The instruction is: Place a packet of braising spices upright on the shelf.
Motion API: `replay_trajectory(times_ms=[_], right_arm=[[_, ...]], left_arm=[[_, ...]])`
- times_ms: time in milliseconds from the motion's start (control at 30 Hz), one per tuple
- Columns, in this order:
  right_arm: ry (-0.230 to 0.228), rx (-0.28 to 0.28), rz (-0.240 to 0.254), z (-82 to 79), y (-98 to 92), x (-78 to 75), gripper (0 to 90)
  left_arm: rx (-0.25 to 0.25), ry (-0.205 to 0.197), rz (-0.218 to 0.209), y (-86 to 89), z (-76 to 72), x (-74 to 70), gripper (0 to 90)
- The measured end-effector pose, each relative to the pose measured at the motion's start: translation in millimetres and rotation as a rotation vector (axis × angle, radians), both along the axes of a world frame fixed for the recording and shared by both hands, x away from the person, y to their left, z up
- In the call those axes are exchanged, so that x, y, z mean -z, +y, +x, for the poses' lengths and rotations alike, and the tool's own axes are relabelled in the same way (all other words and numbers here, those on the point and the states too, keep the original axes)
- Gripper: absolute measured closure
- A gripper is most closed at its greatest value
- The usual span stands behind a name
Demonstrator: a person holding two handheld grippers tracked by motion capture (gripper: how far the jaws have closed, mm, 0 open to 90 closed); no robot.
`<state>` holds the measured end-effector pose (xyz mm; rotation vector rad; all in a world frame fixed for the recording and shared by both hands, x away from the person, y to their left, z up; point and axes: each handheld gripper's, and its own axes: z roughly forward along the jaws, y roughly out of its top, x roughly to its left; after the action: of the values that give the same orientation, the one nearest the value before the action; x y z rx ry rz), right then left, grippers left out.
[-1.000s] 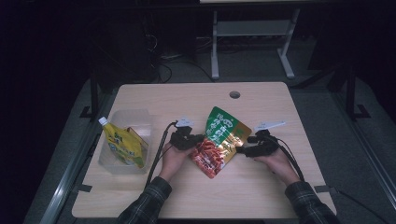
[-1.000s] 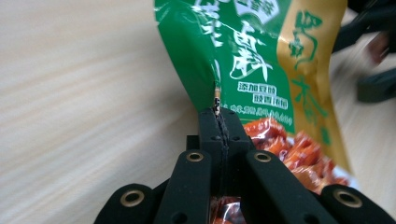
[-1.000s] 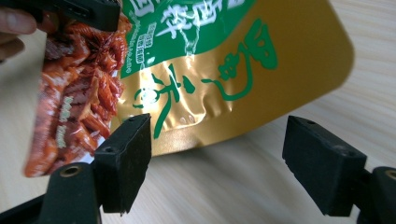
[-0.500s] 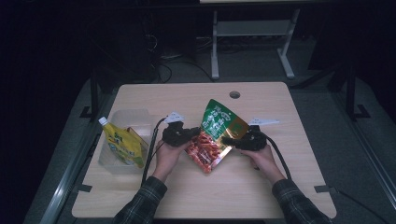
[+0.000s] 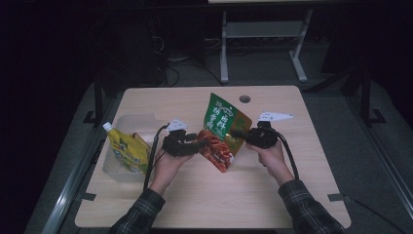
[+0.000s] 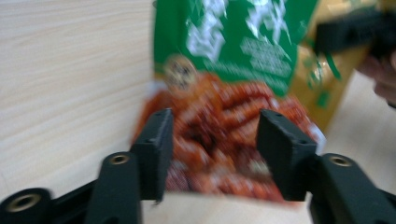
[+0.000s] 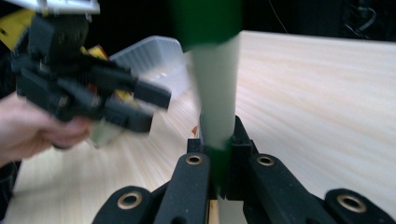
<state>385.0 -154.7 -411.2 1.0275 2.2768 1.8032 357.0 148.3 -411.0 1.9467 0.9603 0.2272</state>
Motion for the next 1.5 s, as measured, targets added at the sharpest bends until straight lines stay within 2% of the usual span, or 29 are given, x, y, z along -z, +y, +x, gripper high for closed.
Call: replay_trajectory(times_ms=[67, 200, 267, 333, 433, 567, 633, 767, 800, 1000, 1033, 1233, 1500], right_arm=[[-0.015, -0.01, -0.018, 1.1, 7.9, -10.6, 89.7], [-0.045, -0.026, -0.071, 4.5, 28.1, -30.0, 89.8], [-0.056, -0.03, -0.079, 7.6, 37.4, -38.2, 89.8], [-0.069, -0.031, -0.083, 11.0, 46.4, -46.3, 89.8], [-0.088, -0.043, -0.087, 15.3, 62.8, -59.6, 89.8], [-0.116, -0.052, -0.103, 20.9, 90.3, -75.6, 89.8], [-0.126, -0.058, -0.106, 24.3, 104.3, -81.8, 89.7], [-0.136, -0.077, -0.1, 31.5, 130.7, -92.7, 89.8], [-0.136, -0.084, -0.097, 32.9, 137.0, -95.2, 89.7], [-0.155, -0.095, -0.089, 40.6, 173.5, -103.1, 89.7], [-0.154, -0.092, -0.092, 42.1, 179.1, -103.5, 89.8], [-0.153, -0.099, -0.092, 48.9, 211.0, -100.8, 89.8], [-0.151, -0.104, -0.1, 59.0, 251.2, -93.7, 89.8]], left_arm=[[0.032, 0.011, 0.028, 0.6, -8.9, 0.4, 36.9], [0.107, 0.004, 0.102, 8.1, -28.9, 3.8, 33.0], [0.126, 0.024, 0.1, 10.2, -40.5, 6.8, 30.3], [0.161, 0.018, 0.128, 13.7, -50.6, 9.1, 27.5], [0.187, 0.019, 0.147, 18.6, -64.2, 13.8, 24.5], [0.222, 0.016, 0.197, 23.1, -76.3, 21.1, 20.1], [0.234, 0.019, 0.204, 24.2, -81.4, 24.0, 18.3], [0.237, 0.023, 0.197, 24.2, -86.9, 26.7, 16.7], [0.248, 0.02, 0.213, 24.6, -86.5, 26.6, 16.6], [0.254, 0.014, 0.229, 21.9, -86.0, 28.7, 16.5], [0.251, 0.016, 0.222, 20.7, -86.4, 30.0, 16.6], [0.283, 0.022, 0.25, 15.7, -86.9, 33.6, 16.5], [0.287, 0.026, 0.245, 16.9, -85.4, 33.8, 16.5]])
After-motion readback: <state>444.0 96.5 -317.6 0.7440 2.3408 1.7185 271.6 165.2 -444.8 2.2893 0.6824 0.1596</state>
